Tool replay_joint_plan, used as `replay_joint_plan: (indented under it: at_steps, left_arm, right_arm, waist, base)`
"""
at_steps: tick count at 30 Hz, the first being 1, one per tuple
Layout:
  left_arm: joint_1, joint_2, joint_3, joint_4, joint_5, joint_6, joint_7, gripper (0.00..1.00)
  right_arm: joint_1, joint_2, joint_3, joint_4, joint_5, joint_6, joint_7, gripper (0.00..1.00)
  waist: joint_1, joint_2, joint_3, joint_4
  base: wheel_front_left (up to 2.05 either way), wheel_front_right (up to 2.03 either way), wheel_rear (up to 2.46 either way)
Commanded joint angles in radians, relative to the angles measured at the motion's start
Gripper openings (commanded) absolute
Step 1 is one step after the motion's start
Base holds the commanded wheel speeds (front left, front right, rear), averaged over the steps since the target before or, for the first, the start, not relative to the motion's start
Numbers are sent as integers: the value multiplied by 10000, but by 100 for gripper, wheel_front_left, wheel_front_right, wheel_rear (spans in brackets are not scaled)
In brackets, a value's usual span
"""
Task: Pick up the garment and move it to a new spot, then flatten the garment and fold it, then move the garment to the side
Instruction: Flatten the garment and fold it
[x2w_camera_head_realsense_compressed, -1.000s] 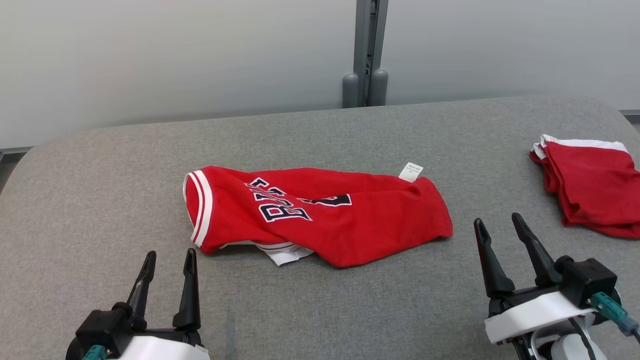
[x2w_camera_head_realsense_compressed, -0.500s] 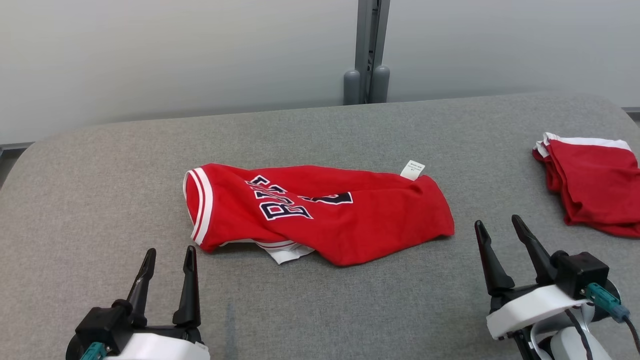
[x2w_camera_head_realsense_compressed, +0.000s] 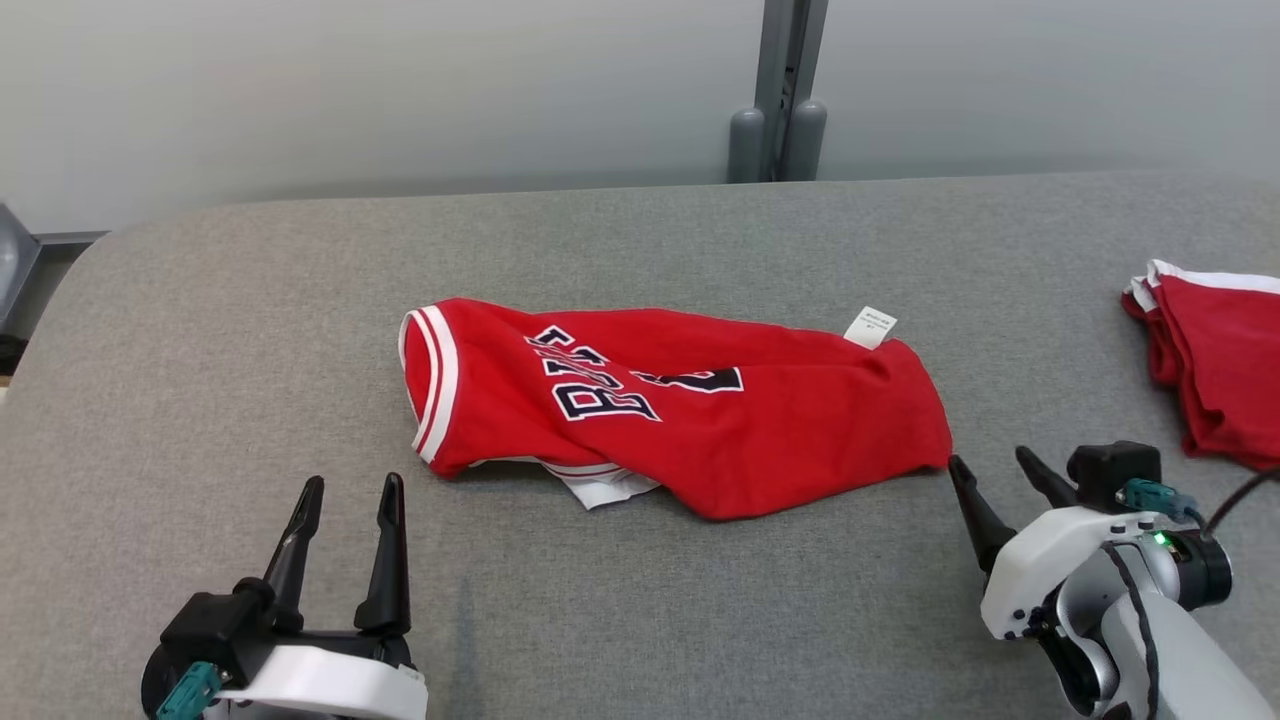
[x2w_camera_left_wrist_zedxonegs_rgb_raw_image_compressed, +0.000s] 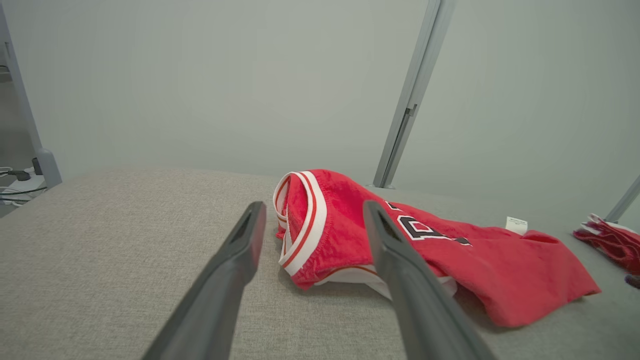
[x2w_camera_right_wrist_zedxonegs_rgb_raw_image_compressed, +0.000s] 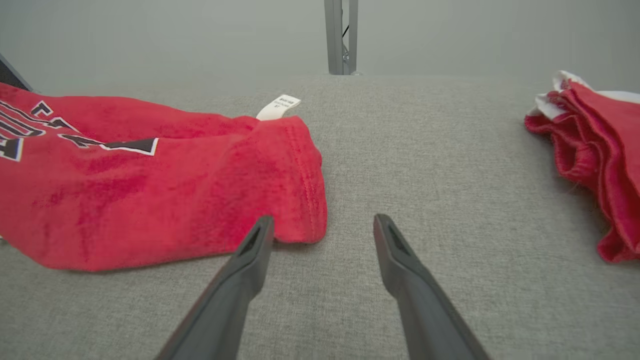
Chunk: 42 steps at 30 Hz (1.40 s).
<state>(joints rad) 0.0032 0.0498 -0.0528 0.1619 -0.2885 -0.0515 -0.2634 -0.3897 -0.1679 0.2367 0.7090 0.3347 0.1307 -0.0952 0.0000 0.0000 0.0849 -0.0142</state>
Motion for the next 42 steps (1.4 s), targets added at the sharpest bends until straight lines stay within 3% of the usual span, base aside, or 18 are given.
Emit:
replay_joint_plan:
  at_steps: [1,10,18,19,20,21,35,42]
  left_arm:
    - [-202,29,12,0,67,-31,-14,100]
    - [-373,24,12,55,-22,-77,-14,100]
    - [-458,24,25,79,-73,-86,-14,100]
    - [-478,24,22,79,-78,-86,-14,100]
    - [-490,25,23,82,-81,-90,-14,100]
    - [-491,25,26,87,-78,-93,-14,100]
    - [-207,24,168,186,13,-105,-14,100]
    - [67,24,272,198,46,-155,-14,100]
  right_arm:
    - [-212,-78,130,265,80,1,194,100]
    - [-1089,-390,454,1717,-361,0,689,100]
    - [-1525,-248,447,2364,-628,1,292,100]
    - [-1575,-234,472,2420,-632,1,185,49]
    - [-1621,-229,484,2483,-633,1,94,11]
    - [-1658,-214,505,2560,-622,0,20,0]
    - [-1598,-390,1046,2792,-777,0,-627,0]
    - [-946,-1044,1646,1412,-595,0,594,0]
  waist:
    - [0,0,75,128]
    - [0,0,351,550]
    - [0,0,477,726]
    - [0,0,491,739]
    - [0,0,501,749]
    - [0,0,502,753]
    - [0,0,50,349]
    - [0,0,-248,-168]
  base:
    - [0,0,0]
    - [0,0,0]
    - [0,0,0]
    - [0,0,0]
    - [0,0,0]
    - [0,0,0]
    - [0,0,0]
    - [0,0,0]
